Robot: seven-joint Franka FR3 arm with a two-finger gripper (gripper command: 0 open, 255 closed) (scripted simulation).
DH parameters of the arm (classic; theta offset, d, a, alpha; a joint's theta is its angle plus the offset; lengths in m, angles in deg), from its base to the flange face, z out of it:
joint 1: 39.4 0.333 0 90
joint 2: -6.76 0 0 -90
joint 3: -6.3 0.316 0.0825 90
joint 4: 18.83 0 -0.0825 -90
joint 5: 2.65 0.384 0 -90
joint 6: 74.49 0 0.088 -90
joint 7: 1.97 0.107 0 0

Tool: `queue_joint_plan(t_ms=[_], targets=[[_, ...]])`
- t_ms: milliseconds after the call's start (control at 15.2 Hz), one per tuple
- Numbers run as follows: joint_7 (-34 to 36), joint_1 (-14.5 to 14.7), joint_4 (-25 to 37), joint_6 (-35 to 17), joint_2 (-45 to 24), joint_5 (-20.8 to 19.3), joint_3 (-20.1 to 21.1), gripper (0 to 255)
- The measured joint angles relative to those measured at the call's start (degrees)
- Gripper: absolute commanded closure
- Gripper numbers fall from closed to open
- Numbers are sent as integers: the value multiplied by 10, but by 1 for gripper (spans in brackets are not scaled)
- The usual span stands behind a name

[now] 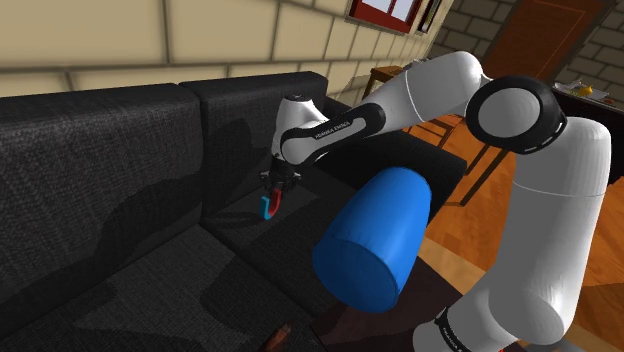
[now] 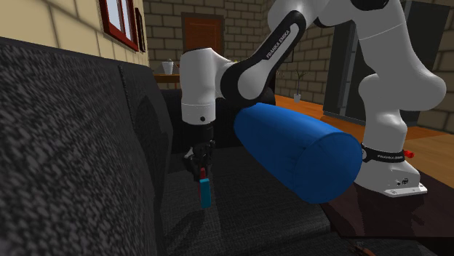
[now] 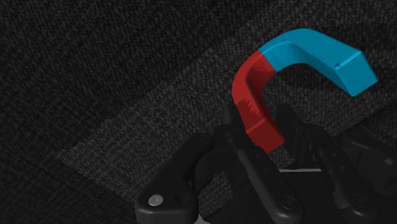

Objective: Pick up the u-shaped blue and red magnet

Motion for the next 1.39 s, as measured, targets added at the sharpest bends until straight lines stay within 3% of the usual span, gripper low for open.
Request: queue_joint_plan(t_ms=[528, 1386], targets=[[0, 0, 1, 2, 2, 1, 0, 255], [-14, -7, 21, 78, 59, 21, 11, 255]])
